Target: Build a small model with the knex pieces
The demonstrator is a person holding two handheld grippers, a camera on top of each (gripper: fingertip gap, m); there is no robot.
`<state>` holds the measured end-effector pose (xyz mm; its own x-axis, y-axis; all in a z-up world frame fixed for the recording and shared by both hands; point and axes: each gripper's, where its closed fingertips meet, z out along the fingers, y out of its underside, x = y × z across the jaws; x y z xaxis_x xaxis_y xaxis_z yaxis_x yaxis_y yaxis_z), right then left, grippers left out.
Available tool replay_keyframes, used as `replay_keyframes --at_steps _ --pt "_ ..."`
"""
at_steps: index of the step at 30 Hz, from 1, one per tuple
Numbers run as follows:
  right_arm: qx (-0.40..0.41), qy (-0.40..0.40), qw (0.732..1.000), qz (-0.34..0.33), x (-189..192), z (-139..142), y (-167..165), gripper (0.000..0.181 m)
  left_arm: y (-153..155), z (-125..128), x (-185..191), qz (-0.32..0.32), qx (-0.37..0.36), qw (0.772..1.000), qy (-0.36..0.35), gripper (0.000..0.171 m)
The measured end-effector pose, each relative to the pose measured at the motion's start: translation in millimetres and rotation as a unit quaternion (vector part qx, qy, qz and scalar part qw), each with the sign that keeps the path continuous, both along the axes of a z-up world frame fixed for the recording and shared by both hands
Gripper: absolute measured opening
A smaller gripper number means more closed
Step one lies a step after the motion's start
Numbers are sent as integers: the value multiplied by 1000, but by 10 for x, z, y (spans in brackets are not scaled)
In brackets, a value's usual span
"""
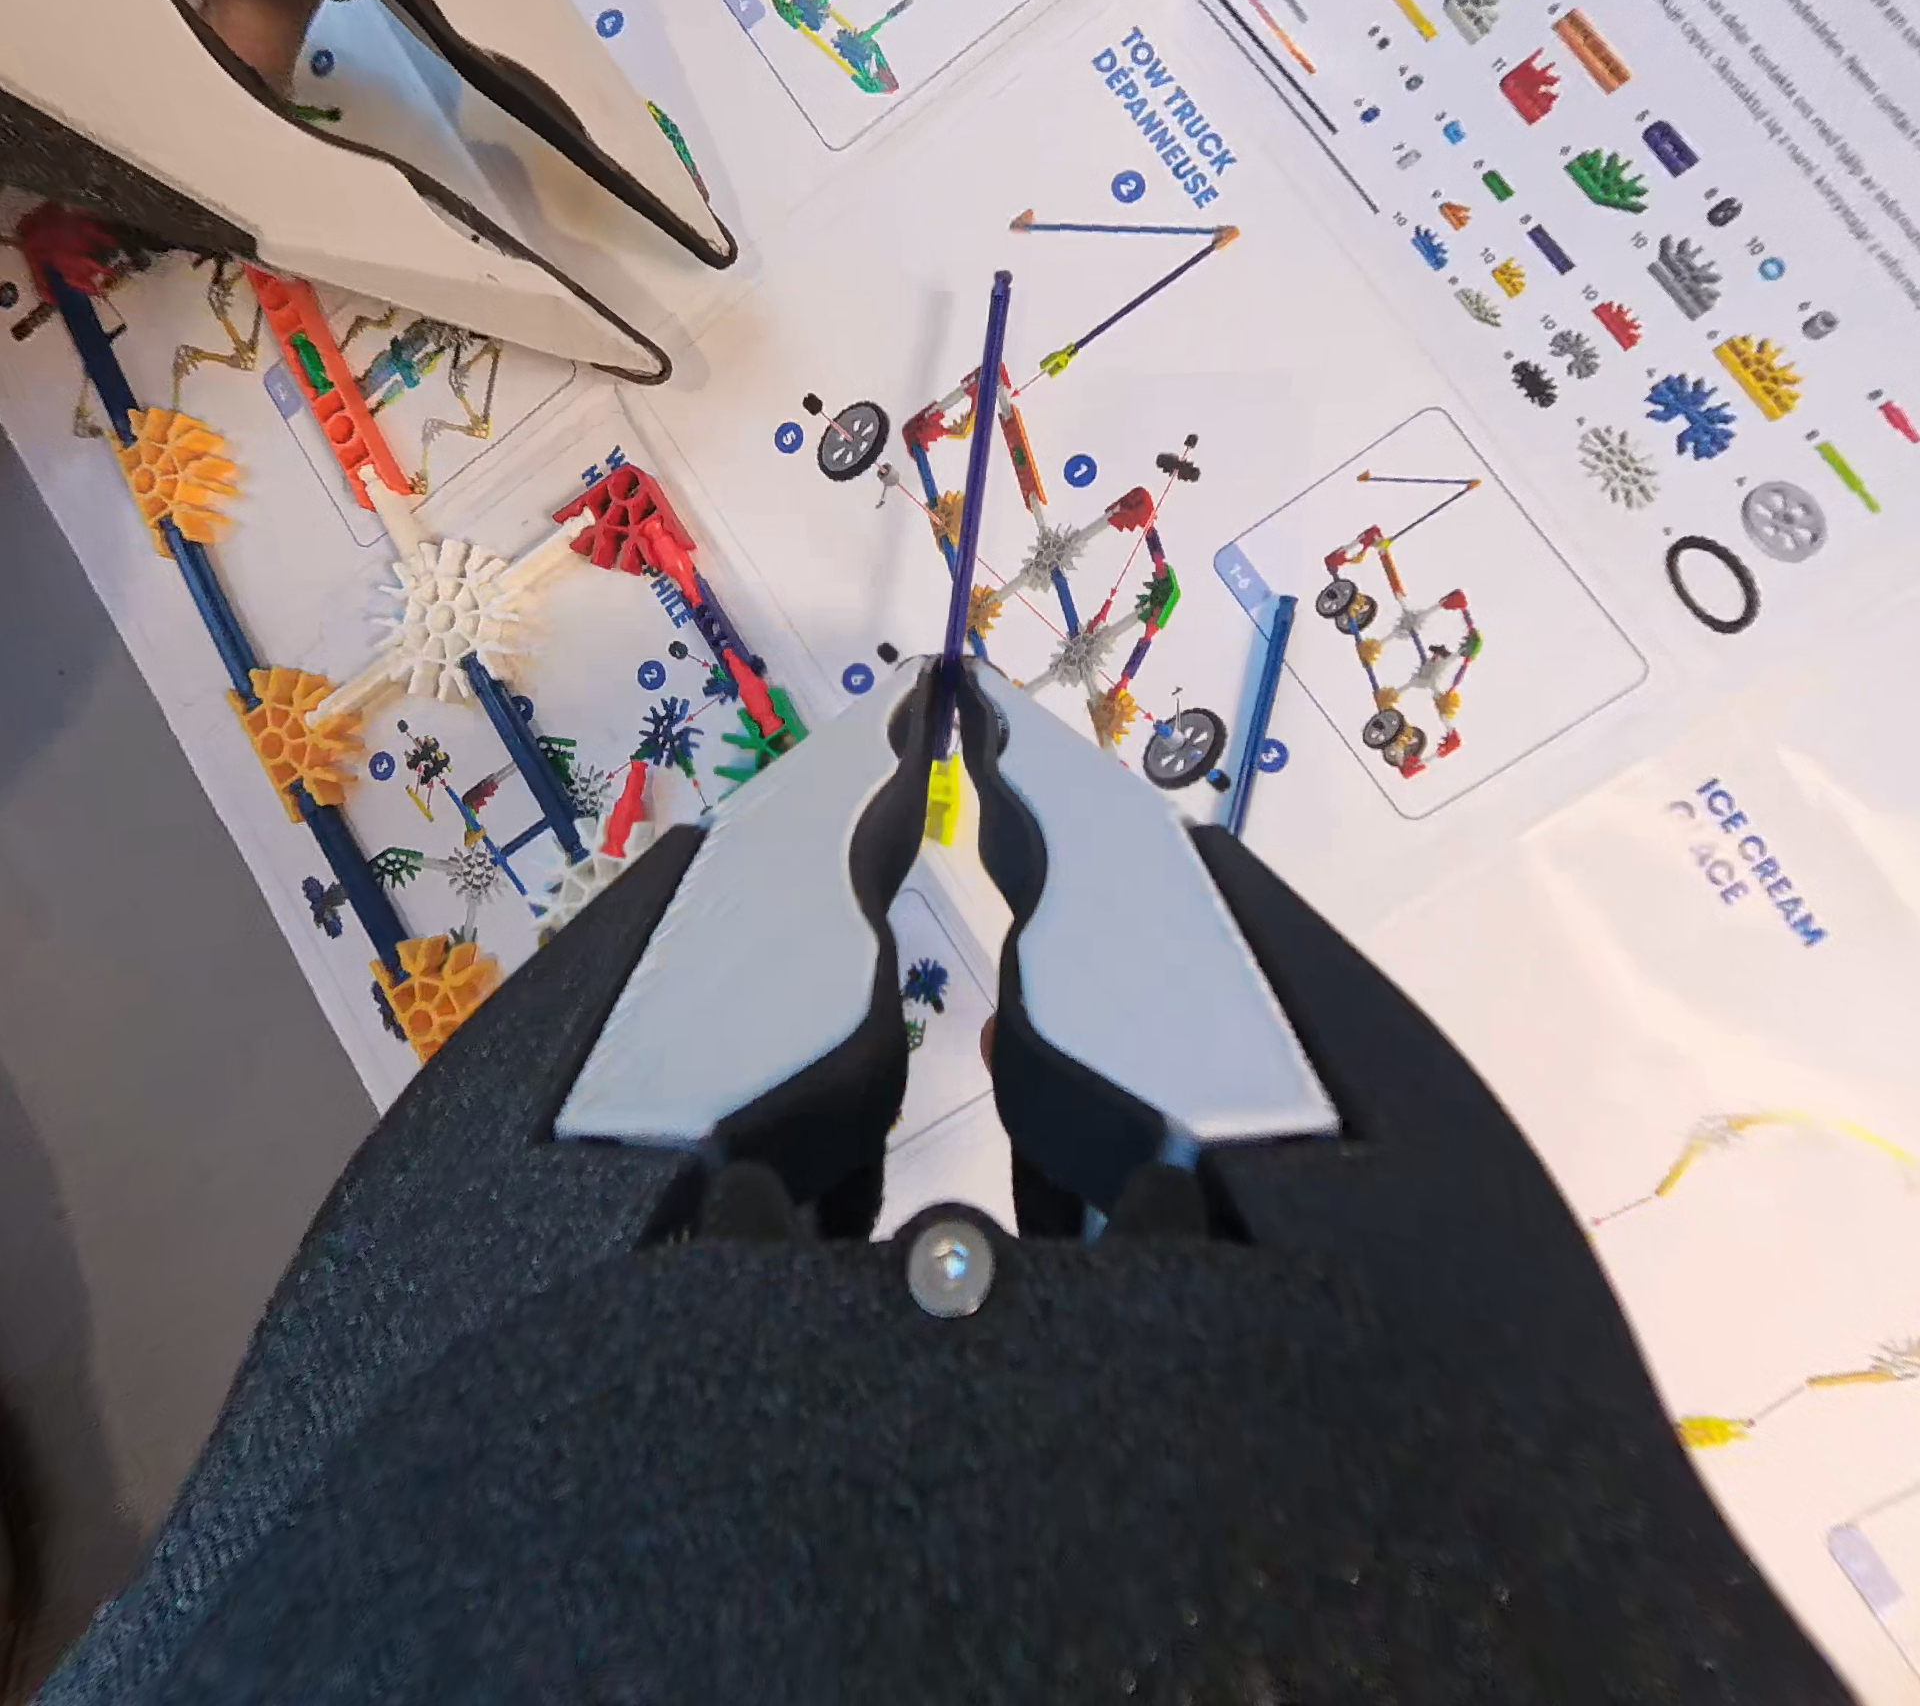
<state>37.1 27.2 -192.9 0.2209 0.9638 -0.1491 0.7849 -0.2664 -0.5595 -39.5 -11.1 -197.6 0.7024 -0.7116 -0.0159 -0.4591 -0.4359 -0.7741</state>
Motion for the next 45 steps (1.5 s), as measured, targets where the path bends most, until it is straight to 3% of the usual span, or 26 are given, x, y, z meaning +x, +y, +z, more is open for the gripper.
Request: replay_keyframes --at_steps 22,28,33,40,45 --pt "-23 5 999 -22 37 -173 -20 3 -5 -8 11 -3 -1 1000 3 19" --pt "-25 23 999 -24 38 -91 -27 9 -7 -12 16 -4 -1 1000 4 19" --pt "0 12 1000 -15 120 -1 -11 2 -1 -14 21 -4 0 1000 8 19" --pt "14 -29 999 -1 157 -83 -52 0 351 236 226 -37 53 997 39 18" --pt "7 -38 999 -8 171 -109 -42 0 636 83 334 -64 36 996 57 11"
